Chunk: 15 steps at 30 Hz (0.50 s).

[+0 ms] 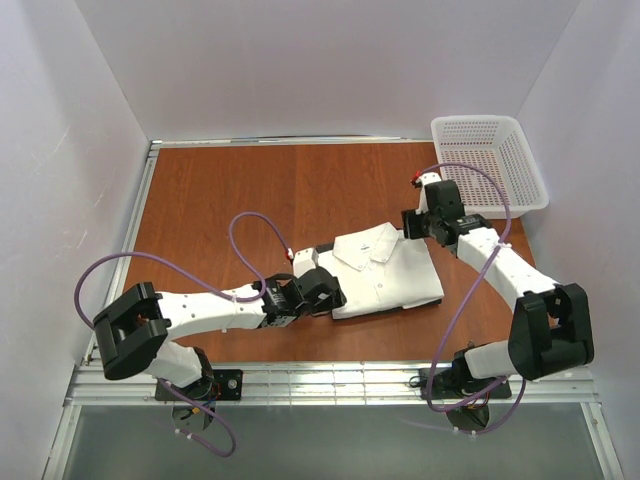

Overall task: Fold and stack the long sleeve shirts
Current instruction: Neatly place the folded shirt to the corner

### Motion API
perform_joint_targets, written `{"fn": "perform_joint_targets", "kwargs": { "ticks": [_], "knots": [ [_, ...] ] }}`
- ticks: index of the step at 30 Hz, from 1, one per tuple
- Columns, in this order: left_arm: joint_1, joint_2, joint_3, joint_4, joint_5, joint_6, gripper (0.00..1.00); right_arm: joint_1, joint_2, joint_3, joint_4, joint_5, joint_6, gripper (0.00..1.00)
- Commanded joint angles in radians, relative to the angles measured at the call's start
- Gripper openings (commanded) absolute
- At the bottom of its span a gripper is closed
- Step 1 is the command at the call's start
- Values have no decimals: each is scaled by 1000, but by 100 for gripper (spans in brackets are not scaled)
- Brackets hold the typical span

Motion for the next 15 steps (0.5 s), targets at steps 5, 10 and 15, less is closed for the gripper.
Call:
{"fn": "perform_joint_targets", "kwargs": {
  "ticks": [5,10,15],
  "knots": [
    [-4,-110,129,-77,-59,53,84,-6,-157,92,-85,-33,137,67],
    [-4,-30,233,-59,-25,126,69,-8,-246,-29,-56,-188,259,60],
    [3,57,229,-22,21,137,52,-60,-364,-175,-30,-269,341,51]
  ]
}}
